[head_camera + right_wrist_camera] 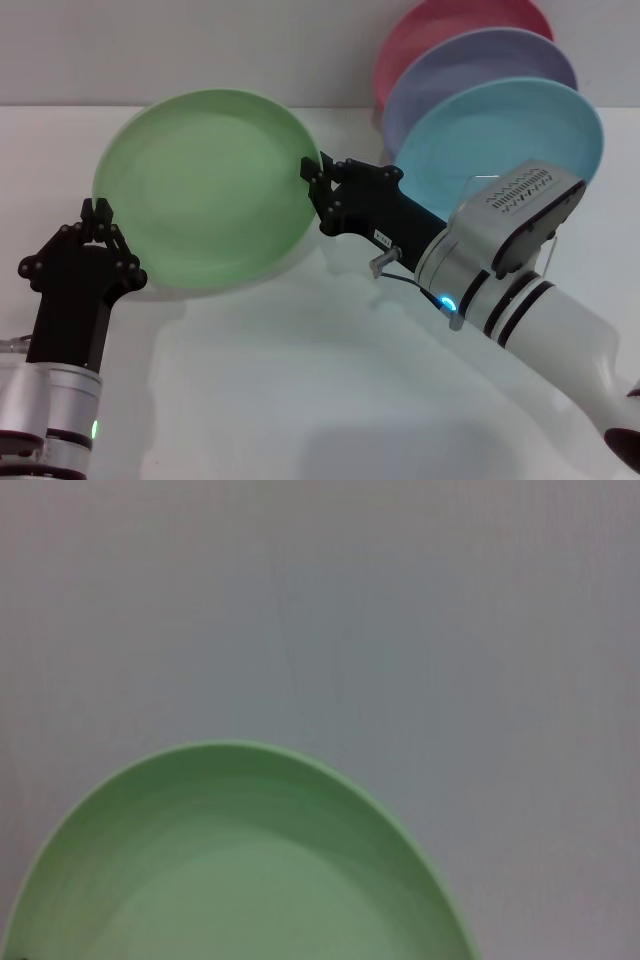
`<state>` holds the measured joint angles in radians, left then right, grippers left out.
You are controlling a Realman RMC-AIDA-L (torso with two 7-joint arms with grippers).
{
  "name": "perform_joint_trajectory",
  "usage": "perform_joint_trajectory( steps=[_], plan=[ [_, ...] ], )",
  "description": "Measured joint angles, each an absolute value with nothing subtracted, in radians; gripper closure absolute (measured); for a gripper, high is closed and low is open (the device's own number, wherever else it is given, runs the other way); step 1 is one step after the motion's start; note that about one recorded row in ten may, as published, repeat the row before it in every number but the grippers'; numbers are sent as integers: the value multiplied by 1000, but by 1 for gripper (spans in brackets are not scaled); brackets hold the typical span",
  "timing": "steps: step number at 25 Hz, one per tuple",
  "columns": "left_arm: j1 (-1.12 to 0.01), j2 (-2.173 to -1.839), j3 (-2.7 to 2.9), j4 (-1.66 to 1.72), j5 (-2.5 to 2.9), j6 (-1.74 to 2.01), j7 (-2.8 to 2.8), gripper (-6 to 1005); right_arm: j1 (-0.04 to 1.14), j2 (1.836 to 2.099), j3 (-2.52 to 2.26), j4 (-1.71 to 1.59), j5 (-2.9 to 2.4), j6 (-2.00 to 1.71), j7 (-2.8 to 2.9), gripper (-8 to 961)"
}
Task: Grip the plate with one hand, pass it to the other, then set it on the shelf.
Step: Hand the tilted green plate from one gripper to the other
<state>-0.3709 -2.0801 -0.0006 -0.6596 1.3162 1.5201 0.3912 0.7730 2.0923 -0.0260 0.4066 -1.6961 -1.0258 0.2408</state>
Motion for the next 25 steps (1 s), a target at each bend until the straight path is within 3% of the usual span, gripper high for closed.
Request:
perform_joint_trajectory(
  steps=[25],
  plan=[
    [-370, -2080, 0, -654, 1316, 1519, 388, 930, 770, 2092, -2, 414, -1697, -1002, 241, 895]
  ],
)
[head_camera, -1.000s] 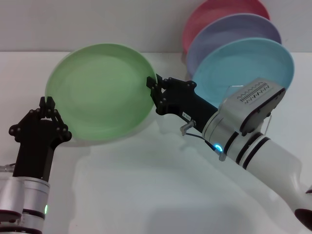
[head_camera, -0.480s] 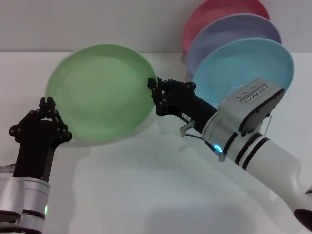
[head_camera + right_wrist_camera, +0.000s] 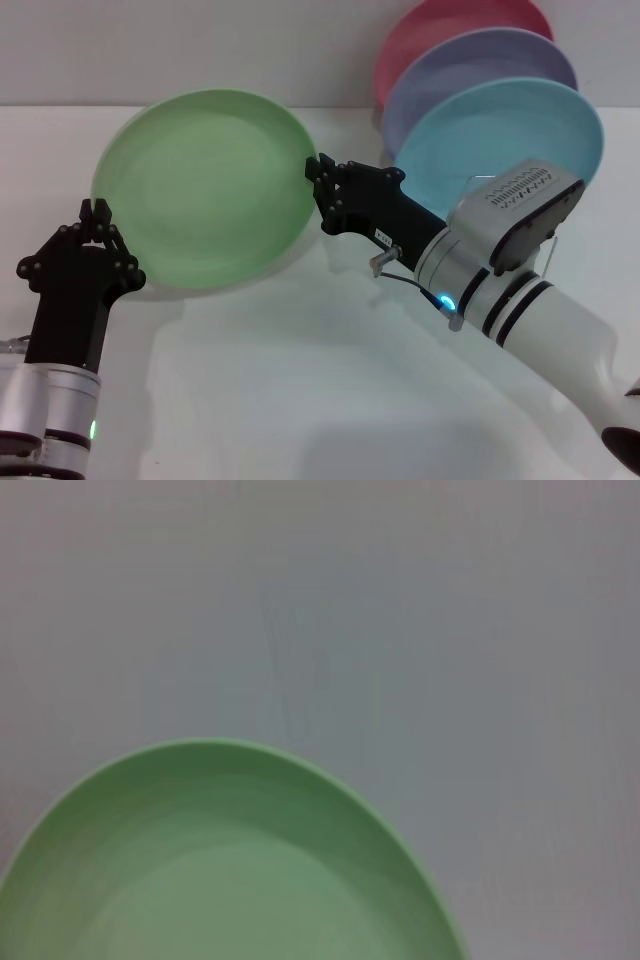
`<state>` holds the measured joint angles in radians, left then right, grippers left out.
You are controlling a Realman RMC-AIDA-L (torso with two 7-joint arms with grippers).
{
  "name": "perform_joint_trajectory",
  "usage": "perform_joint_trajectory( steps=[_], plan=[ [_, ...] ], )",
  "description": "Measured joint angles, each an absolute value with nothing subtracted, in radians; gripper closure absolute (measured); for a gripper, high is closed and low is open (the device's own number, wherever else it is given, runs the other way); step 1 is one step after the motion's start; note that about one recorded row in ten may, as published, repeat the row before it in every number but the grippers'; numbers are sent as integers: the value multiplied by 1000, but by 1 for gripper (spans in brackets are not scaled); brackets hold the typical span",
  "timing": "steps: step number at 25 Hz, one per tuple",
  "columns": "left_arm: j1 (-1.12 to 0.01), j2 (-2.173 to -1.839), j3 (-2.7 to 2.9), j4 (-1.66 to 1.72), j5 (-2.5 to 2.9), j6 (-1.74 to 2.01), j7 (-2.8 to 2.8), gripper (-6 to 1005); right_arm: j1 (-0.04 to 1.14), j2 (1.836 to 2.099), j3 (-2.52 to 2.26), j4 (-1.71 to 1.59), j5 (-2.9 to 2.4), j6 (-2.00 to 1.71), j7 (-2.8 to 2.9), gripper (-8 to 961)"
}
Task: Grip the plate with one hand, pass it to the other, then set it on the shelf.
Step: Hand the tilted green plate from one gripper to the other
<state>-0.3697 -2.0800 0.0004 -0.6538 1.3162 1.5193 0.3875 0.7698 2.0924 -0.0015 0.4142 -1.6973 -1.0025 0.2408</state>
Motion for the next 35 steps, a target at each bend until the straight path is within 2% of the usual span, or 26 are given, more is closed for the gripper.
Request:
perform_joint_trajectory(
  steps=[35],
  plan=[
    [-364, -2080, 1, -643, 1336, 1515, 368, 925, 771, 2092, 2, 418, -1697, -998, 227, 935]
  ],
)
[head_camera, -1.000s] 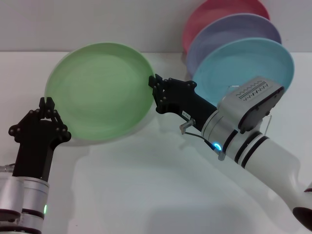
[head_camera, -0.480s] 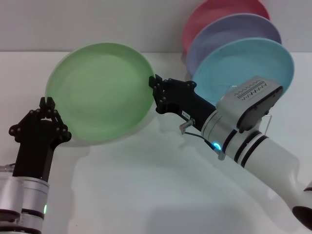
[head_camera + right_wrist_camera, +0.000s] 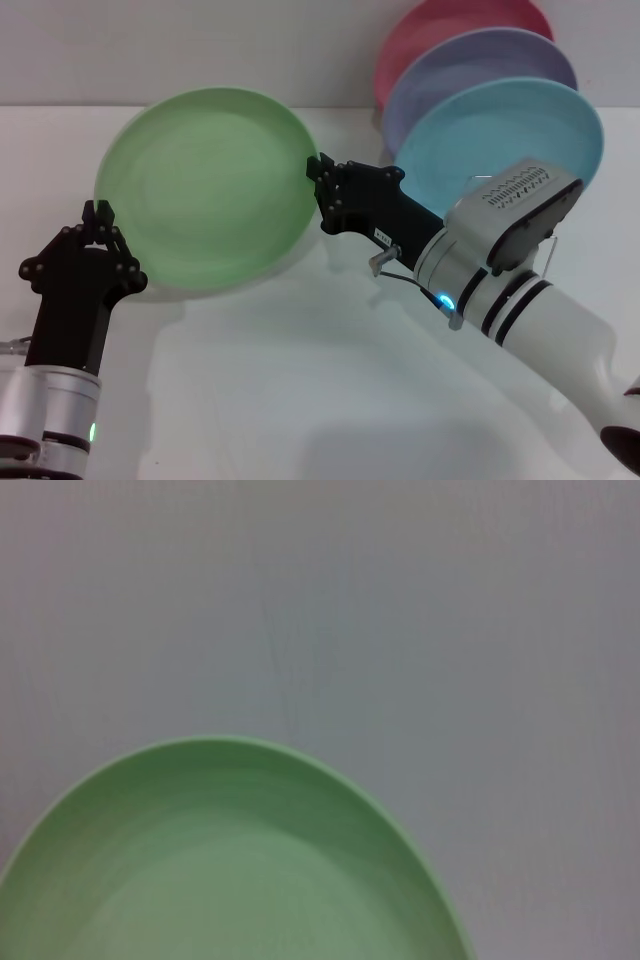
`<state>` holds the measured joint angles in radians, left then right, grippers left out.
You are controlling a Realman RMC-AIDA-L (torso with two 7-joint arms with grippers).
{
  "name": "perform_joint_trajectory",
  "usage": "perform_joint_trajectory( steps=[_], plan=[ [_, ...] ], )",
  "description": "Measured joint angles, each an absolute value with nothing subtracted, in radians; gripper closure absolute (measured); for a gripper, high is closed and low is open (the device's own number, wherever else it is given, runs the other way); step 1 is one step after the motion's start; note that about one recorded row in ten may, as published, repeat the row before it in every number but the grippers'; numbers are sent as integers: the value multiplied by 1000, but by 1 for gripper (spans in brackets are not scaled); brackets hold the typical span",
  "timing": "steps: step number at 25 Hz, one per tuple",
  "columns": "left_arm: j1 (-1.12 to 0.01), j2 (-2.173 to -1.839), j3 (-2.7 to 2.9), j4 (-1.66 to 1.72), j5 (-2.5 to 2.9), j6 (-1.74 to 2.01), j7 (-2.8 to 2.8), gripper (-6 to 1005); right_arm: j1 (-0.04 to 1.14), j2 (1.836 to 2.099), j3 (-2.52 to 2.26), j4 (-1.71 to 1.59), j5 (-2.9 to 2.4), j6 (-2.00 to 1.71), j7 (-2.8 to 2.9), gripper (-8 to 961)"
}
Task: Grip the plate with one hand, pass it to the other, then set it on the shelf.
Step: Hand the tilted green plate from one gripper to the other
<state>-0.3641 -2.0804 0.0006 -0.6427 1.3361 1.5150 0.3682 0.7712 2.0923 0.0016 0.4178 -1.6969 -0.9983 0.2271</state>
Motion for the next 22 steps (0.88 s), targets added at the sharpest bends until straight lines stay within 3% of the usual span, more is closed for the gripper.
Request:
perform_joint_trajectory(
  steps=[14, 16, 22],
  plan=[
    [-342, -2076, -6, -599, 1396, 1521, 238, 923, 767, 2092, 1, 417, -1709, -1007, 227, 934],
    [-341, -2077, -5, -588, 1398, 1524, 210, 708, 767, 2092, 2, 417, -1709, -1008, 227, 935],
    [-332, -2074, 3, -570, 1401, 1573, 113, 621, 767, 2092, 16, 412, -1709, -1008, 227, 936]
  ],
)
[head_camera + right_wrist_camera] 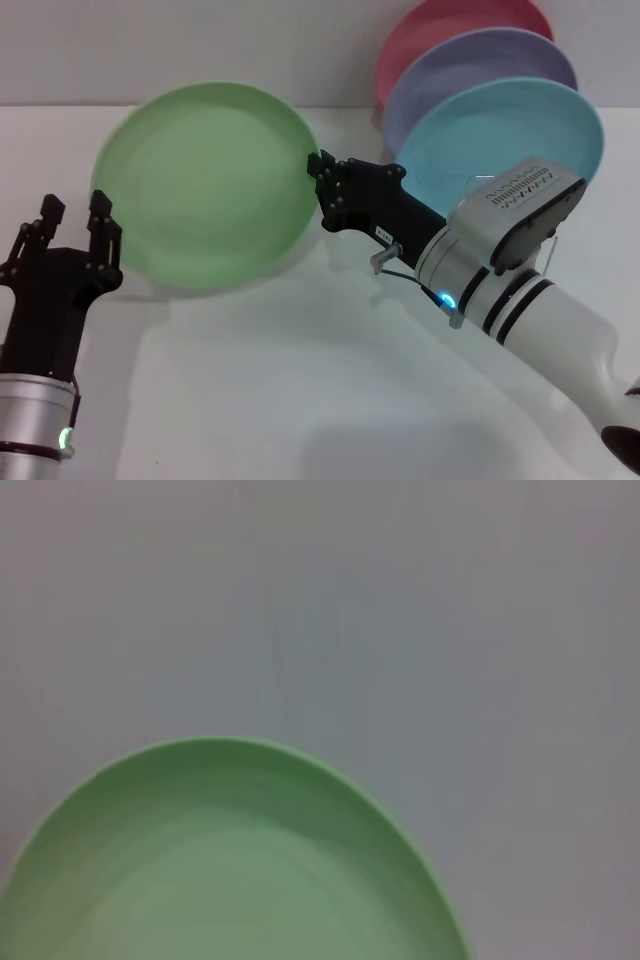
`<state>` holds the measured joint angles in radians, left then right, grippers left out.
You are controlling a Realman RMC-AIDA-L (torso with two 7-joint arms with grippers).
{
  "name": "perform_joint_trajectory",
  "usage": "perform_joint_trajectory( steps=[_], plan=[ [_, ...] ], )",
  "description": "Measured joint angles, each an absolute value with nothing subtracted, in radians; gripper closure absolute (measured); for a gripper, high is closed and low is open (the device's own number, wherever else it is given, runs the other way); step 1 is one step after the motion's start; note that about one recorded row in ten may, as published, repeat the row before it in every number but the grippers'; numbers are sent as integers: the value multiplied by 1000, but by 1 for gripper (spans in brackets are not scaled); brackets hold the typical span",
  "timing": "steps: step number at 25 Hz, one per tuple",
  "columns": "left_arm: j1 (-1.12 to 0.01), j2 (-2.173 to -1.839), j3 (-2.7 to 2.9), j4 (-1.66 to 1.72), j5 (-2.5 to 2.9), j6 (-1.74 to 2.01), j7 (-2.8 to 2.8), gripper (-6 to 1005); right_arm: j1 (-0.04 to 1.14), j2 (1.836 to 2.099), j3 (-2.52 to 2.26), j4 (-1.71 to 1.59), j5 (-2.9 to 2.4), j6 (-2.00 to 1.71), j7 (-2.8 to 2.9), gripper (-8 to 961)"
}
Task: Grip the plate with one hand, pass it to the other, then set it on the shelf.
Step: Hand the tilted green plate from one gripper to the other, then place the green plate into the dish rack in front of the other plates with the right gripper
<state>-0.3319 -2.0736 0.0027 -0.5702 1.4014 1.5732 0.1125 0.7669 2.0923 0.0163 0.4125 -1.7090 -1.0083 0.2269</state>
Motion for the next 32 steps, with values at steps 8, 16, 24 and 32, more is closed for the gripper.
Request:
perform_joint_trajectory(
  steps=[8, 16, 24, 32],
  plan=[
    [-285, -2073, -3, -481, 1495, 1726, -86, 541, 767, 2092, 26, 407, -1709, -1010, 227, 937],
    [-276, -2071, -71, -299, 1491, 1744, -380, 534, 716, 2090, 29, 443, -1709, -1129, 127, 938],
    [-279, -2066, -122, -210, 1490, 1672, -482, 535, 569, 2083, 40, 488, -1709, -1384, 48, 937],
    [-296, -2064, -123, -153, 1494, 1573, -565, 535, 395, 2078, 62, 485, -1704, -1624, 57, 936]
  ],
)
